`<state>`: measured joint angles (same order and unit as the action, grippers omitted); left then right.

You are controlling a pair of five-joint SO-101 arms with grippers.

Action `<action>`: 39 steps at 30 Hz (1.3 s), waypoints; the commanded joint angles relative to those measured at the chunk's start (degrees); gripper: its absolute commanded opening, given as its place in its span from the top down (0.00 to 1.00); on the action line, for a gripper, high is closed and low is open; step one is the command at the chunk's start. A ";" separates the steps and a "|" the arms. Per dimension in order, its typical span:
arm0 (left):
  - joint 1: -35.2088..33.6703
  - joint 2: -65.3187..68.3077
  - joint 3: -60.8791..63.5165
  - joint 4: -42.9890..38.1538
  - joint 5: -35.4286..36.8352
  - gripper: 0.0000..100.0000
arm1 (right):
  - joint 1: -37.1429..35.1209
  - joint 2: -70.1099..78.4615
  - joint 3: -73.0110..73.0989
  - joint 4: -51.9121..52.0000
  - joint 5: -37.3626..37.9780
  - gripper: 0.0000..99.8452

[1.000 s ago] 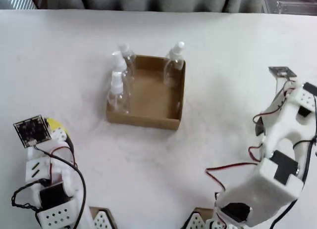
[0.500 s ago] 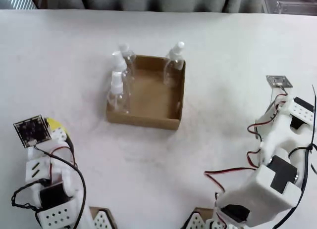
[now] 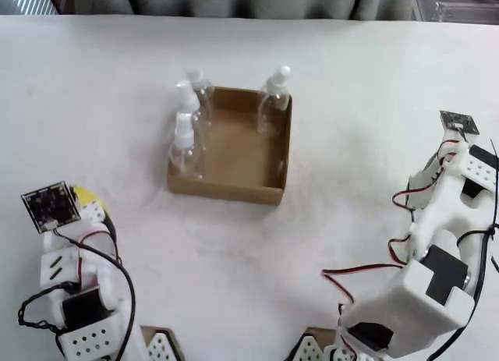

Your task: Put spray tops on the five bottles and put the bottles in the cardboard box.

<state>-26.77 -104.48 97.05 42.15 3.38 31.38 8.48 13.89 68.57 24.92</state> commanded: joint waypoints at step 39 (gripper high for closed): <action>0.48 -0.13 -6.51 3.69 -0.44 0.98 | 2.15 0.22 -2.73 2.33 5.27 0.98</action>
<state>-26.77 -104.48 96.44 42.95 3.38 33.23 12.88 13.54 68.31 29.58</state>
